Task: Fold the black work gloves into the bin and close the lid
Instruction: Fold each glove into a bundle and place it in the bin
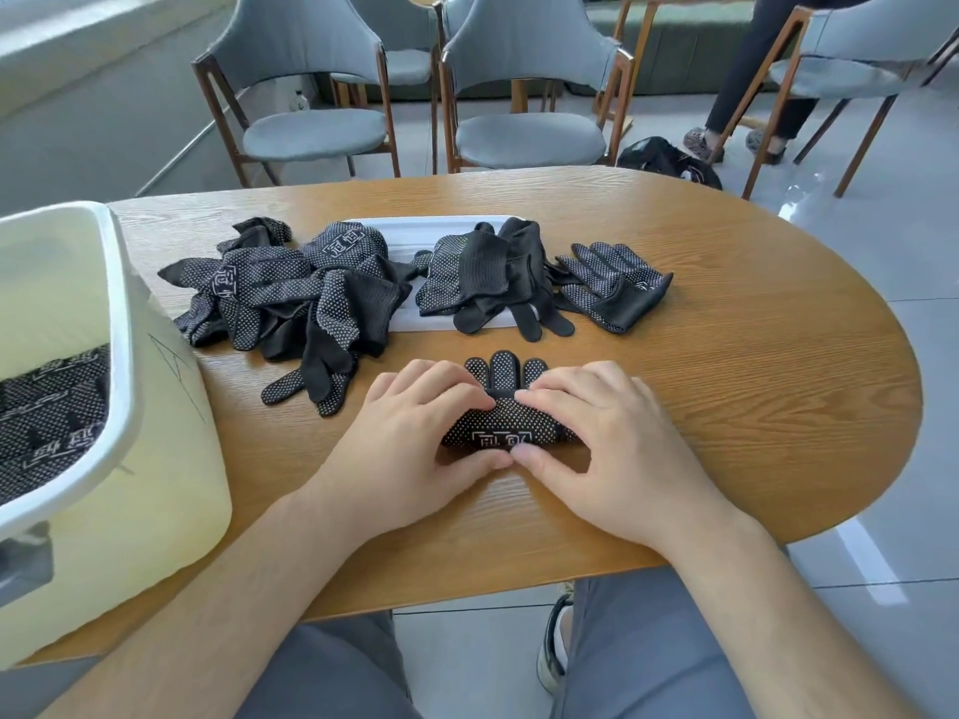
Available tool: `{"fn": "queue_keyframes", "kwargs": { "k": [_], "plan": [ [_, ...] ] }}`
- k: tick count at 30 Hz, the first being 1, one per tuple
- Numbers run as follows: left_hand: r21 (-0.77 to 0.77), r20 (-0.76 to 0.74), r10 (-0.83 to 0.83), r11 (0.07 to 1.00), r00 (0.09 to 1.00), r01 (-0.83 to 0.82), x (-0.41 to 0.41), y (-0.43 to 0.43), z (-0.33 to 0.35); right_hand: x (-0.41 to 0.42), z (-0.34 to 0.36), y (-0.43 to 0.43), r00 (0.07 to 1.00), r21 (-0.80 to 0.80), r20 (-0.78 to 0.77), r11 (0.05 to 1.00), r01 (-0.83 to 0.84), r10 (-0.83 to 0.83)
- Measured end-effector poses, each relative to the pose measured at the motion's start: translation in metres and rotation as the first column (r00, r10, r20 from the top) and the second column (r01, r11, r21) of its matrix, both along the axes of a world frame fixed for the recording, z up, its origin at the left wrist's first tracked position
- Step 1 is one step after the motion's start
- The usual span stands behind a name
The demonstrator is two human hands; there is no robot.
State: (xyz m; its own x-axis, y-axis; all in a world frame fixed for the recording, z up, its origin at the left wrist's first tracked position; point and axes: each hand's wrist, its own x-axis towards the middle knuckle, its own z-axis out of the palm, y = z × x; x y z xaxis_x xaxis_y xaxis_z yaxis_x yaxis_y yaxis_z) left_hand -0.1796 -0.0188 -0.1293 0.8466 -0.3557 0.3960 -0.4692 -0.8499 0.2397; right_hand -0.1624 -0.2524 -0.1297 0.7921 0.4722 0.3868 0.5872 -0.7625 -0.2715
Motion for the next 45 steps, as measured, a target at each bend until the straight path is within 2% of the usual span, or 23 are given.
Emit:
{"fn": "queue_keyframes", "kwargs": {
  "k": [3,7,8,11,12,15,17,21,24,27,29,32,34,36,39,41,42,43,44,45],
  "plan": [
    [0.01,-0.014,-0.003,1.0,1.0,0.003,0.003,0.001,0.001,0.001,-0.003,-0.003,0.999,-0.014,-0.043,1.0,0.0,-0.001],
    [0.013,0.027,-0.027,1.0,0.999,0.026,-0.001,-0.001,0.009,-0.004,0.006,-0.001,0.999,0.032,0.014,0.999,-0.032,0.032],
    [-0.019,0.006,-0.023,1.0,1.0,0.023,-0.004,0.0,0.012,-0.009,0.008,-0.002,0.999,0.059,-0.019,0.998,-0.028,0.029],
    [-0.12,-0.103,-0.027,0.993,0.994,0.015,-0.005,0.002,0.019,-0.02,0.013,-0.002,0.966,0.157,-0.256,0.985,0.076,-0.033],
    [-0.13,-0.111,-0.026,0.992,0.994,0.011,0.0,0.001,0.022,-0.018,0.015,-0.001,0.957,0.165,-0.285,0.981,0.099,-0.049],
    [-0.132,-0.06,-0.031,0.991,0.998,0.023,0.011,-0.004,0.022,-0.002,0.014,0.006,0.968,0.143,-0.237,0.983,0.118,-0.082],
    [-0.076,-0.016,-0.062,0.995,0.998,0.061,0.015,-0.006,0.019,0.011,0.014,0.007,0.962,0.111,-0.241,0.981,0.159,-0.129],
    [0.021,-0.076,-0.075,0.997,0.994,0.077,0.017,-0.004,0.013,0.014,0.015,0.004,0.906,-0.038,-0.335,0.964,0.263,-0.26],
    [0.019,-0.044,-0.068,0.997,0.997,0.069,0.018,-0.001,0.009,0.009,0.023,0.003,0.874,-0.046,-0.376,0.949,0.313,-0.307],
    [0.009,-0.024,-0.066,0.998,0.998,0.067,0.018,0.0,0.007,0.006,0.036,-0.001,0.814,-0.026,-0.488,0.938,0.346,-0.314],
    [0.0,-0.021,-0.061,0.998,0.998,0.061,0.017,0.0,0.006,0.007,0.044,-0.002,0.733,0.01,-0.626,0.937,0.35,-0.267],
    [-0.027,-0.01,-0.039,0.999,0.999,0.039,0.017,-0.001,0.005,0.004,0.054,0.004,0.499,0.185,-0.865,0.895,0.406,-0.048],
    [-0.043,-0.011,-0.025,0.999,1.0,0.024,0.016,-0.002,0.005,0.002,0.055,0.007,0.393,0.29,-0.914,0.84,0.459,0.101],
    [-0.071,-0.046,-0.02,0.997,0.999,0.017,0.015,-0.003,0.004,0.0,0.054,0.01,0.361,0.369,-0.912,0.778,0.508,0.197],
    [-0.161,-0.076,-0.014,0.987,0.997,0.002,0.006,-0.006,0.006,-0.001,0.05,0.013,0.374,0.453,-0.885,0.694,0.559,0.276],
    [-0.379,-0.119,0.117,0.912,0.986,-0.154,-0.007,-0.01,0.015,0.0,0.049,0.014,0.391,0.484,-0.87,0.664,0.57,0.299],
    [-0.511,-0.219,0.206,0.809,0.954,-0.292,-0.014,-0.012,0.022,0.0,0.049,0.014,0.395,0.494,-0.866,0.655,0.572,0.307],
    [-0.605,-0.382,0.239,0.665,0.893,-0.437,-0.02,-0.013,0.028,0.0,0.049,0.013,0.4,0.502,-0.861,0.649,0.571,0.315],
    [-0.642,-0.57,0.175,0.516,0.803,-0.568,-0.024,-0.014,0.034,0.0,0.05,0.013,0.406,0.511,-0.856,0.642,0.571,0.32],
    [-0.635,-0.712,0.03,0.401,0.702,-0.661,-0.027,-0.015,0.038,0.0,0.05,0.013,0.415,0.52,-0.851,0.634,0.573,0.323]
  ]
}}
